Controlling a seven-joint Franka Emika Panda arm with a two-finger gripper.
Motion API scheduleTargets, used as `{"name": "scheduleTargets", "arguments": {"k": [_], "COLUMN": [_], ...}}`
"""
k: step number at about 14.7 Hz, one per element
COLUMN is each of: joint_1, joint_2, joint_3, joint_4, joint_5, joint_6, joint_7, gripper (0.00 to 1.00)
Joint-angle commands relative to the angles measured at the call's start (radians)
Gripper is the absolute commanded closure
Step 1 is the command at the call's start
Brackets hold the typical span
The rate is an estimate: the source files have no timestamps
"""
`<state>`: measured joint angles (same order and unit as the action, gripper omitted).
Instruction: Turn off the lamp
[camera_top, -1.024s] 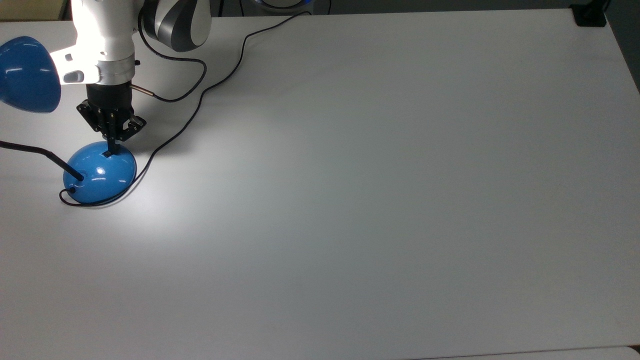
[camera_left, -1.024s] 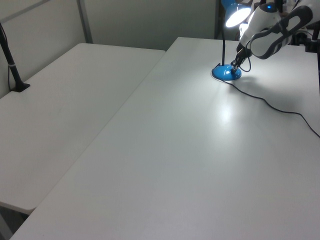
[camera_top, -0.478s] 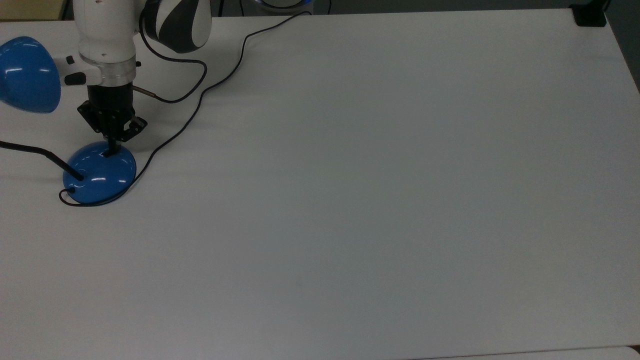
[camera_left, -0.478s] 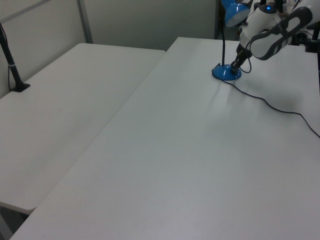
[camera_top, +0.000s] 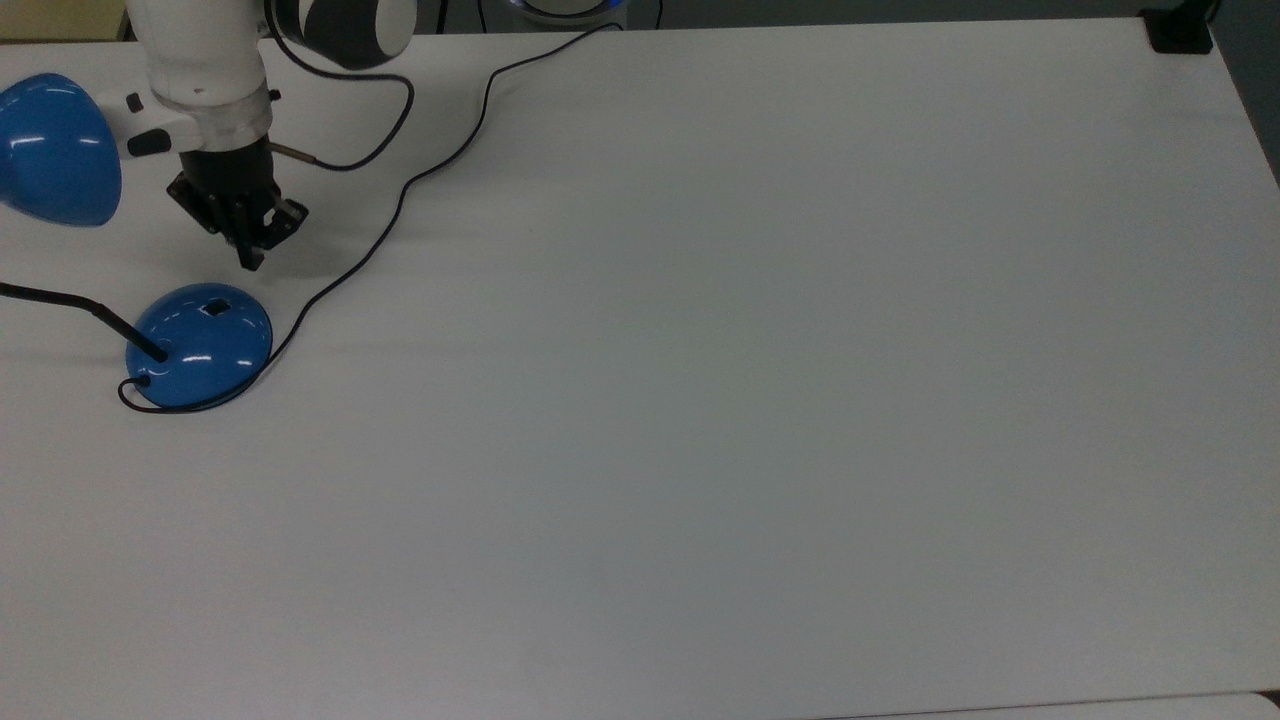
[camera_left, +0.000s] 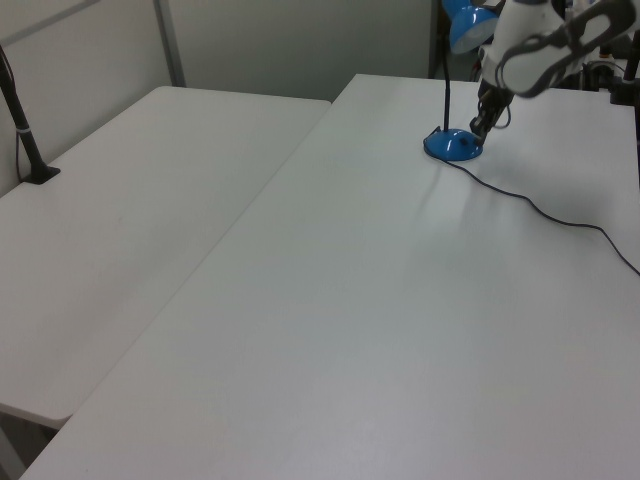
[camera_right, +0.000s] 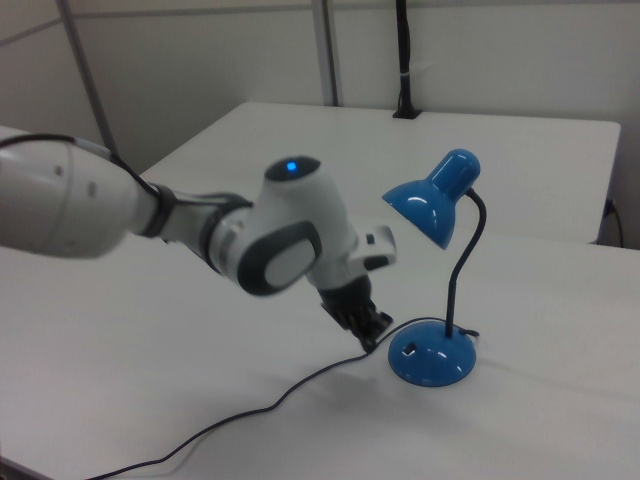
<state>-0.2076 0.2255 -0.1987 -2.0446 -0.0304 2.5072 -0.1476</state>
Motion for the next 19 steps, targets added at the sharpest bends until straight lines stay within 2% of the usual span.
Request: {"name": "scheduleTargets", "arguments": {"k": [1,2,3,4,5,7,9,11,13,15,19], "joint_1": [0.079,0.089,0.088,0.089,0.089,0.091,0.094,0.100,0.102,0.097,0.103], "joint_2": [-0.130,-0.133,-0.141,-0.152,-0.175,-0.182,-0.181,-0.183,-0.179,-0.173,-0.175], "joint_3": [0.019,0.062,0.093,0.119,0.167,0.241,0.295,0.301,0.292,0.282,0.274], "joint_4": [0.035,0.099,0.131,0.158,0.197,0.286,0.345,0.379,0.400,0.396,0.397], "joint_5": [-0.017,-0.019,-0.019,-0.017,-0.014,-0.010,-0.014,-0.010,0.009,0.064,0.073], "joint_6": [-0.345,-0.504,-0.586,-0.643,-0.710,-0.809,-0.832,-0.815,-0.748,-0.684,-0.694], "joint_7": [-0.009,-0.007,-0.006,-0.001,0.016,0.092,0.152,0.187,0.110,0.018,0.037], "gripper": [0.76,0.58,0.33,0.13,0.00,0.00,0.00,0.00,0.00,0.00,0.00]}}
